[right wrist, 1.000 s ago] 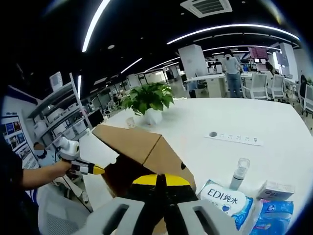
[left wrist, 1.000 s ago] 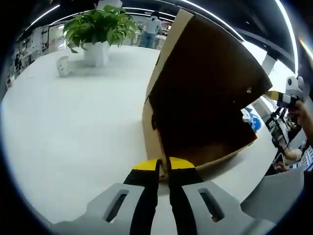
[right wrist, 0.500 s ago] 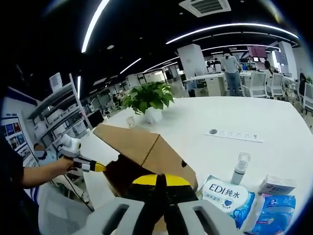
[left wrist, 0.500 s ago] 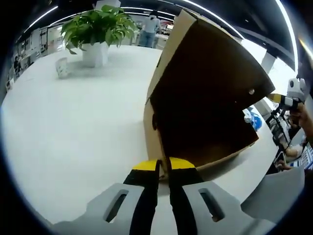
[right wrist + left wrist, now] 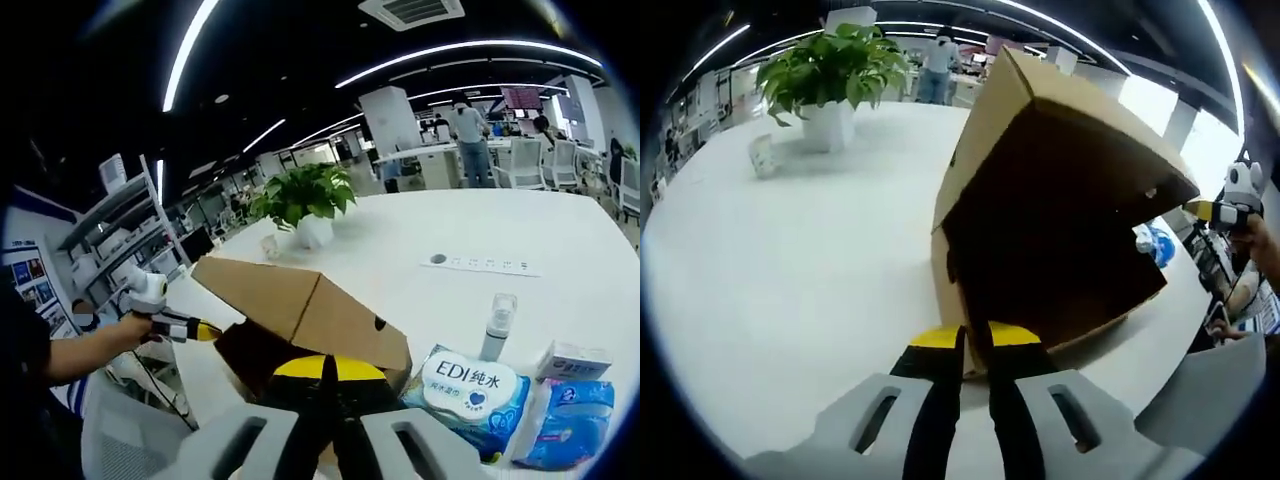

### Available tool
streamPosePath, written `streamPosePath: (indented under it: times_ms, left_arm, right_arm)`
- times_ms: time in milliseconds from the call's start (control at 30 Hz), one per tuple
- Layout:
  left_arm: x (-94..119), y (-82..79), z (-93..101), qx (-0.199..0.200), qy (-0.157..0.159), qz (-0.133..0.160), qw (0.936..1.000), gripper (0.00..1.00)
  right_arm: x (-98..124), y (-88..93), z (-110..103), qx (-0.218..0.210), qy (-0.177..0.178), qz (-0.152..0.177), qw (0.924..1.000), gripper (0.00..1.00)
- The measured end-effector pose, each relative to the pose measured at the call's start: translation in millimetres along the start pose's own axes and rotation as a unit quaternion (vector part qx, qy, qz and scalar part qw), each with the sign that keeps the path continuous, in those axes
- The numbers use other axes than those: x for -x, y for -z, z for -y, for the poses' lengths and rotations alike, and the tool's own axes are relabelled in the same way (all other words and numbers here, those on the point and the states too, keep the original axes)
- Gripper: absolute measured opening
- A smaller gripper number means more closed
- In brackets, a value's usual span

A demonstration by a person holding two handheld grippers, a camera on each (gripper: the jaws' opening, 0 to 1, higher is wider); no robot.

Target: Operate the shoe box by opening the lid, removing the specified soft item, and placing it in the target area until the item is outside and the box remains undamaged.

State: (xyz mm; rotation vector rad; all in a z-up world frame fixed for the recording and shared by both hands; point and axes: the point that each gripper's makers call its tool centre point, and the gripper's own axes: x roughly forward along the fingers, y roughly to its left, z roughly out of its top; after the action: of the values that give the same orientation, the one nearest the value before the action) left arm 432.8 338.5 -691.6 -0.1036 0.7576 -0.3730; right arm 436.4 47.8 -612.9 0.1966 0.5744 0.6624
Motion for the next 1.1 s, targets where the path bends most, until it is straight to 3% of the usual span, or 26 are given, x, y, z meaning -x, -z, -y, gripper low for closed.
streamPosePath:
  times_ms: [267, 633, 1100]
  left_arm:
    - [3.8, -21.8, 5.0, -0.017, 0.003, 0.025, 0.9995, 0.08]
    - [10.3, -39.2, 8.5, -0.046, 0.000, 0.045, 0.9979, 0.13]
    - [13.7, -45.3, 11.3, -0.073, 0.005, 0.054, 0.9959, 0.20]
  right_arm:
    - [1.1, 0.2, -2.7, 0.004, -0.001, -0.001, 1.0000, 0.00]
    - [1.7, 4.6, -4.5, 0.009, -0.003, -0.005, 0.9999, 0.00]
    - [0.8, 17.9, -5.8, 0.021, -0.015, -0.016, 0.9995, 0.00]
